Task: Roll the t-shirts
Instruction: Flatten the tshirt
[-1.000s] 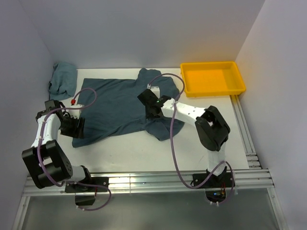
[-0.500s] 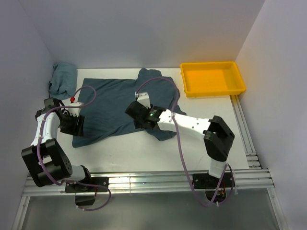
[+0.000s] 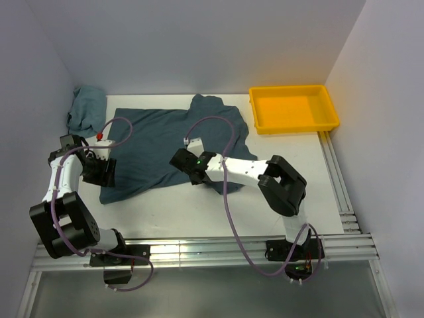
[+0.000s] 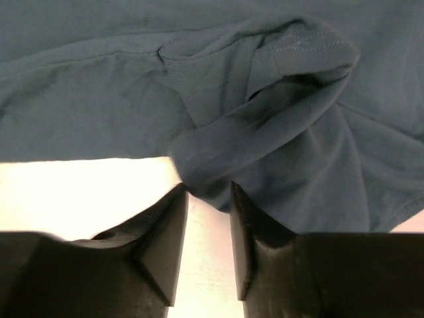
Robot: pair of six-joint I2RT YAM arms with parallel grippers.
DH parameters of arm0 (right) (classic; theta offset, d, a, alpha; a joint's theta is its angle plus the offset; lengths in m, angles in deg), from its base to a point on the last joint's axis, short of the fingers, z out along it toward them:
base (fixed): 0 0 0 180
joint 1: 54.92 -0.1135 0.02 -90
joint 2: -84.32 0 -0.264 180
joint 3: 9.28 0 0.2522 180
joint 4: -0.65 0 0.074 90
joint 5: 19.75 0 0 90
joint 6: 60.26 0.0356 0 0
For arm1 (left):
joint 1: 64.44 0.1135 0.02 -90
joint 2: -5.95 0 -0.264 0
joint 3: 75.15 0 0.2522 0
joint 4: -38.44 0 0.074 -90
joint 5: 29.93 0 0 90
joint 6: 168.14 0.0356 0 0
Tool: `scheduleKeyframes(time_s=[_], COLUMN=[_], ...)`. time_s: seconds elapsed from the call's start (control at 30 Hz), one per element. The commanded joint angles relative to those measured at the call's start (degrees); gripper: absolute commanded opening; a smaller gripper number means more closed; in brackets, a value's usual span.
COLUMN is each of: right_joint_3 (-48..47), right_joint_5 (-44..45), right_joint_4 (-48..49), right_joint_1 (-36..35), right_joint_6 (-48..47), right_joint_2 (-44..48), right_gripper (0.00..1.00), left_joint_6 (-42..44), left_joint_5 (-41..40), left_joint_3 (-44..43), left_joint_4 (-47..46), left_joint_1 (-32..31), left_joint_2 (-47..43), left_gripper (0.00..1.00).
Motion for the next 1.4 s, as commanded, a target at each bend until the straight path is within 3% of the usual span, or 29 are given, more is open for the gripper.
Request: scheduleKeyframes(time_s=[0.0,0.27,0.43,0.6,0.9,1.07,1.1,1.2,1.37], right_joint_3=[-1.59,5.43,14.47,20.82,16.97,13.35,14.14,16.68,19.15], right_joint_5=[1.30,1.65,1.13,-0.98,-6.34,-5.21,-4.77,-3.89,-4.50], right_joint_4=[1.17,3.55,4.60,6.27,8.20,5.22,5.31,6.01,7.76], right_joint_1=[1.15,3.79,5.98,12.66,23.90,25.59,25.59,25.59,22.79], right_joint_6=[0.45,1.68,3.70,3.18,-0.60,0.01,0.27,1.85,3.52], right_joint_2=[-0.56,6.81,19.00,26.86,19.68,15.44,15.79,18.67,24.57], right_gripper=[0.38,0.03,0.00,0.00,0.00,0.23,0.37,0.54,0.53], left_joint_6=[1.38,1.29,1.55,1.29,0.85,1.03,1.03,1.03,1.03], left_joint_5=[1.54,1.45,1.01,0.74,0.83,0.66,0.66,0.57,0.92], left_joint_3=[-1.43,-1.60,-1.25,-1.42,-2.48,-2.74,-2.66,-2.74,-2.83], left_joint_4=[0.26,0.35,0.08,-0.44,-0.80,-0.80,-0.97,-0.97,-0.97], left_joint_1=[0.26,0.26,0.26,0.26,0.26,0.26,0.17,0.17,0.26], left_joint_2=[-1.44,-1.27,-1.27,-0.65,1.11,1.72,1.55,1.54,1.46], left_gripper=[0.61,0.61,0.61,0.61,0.61,0.60,0.60,0.60,0.60])
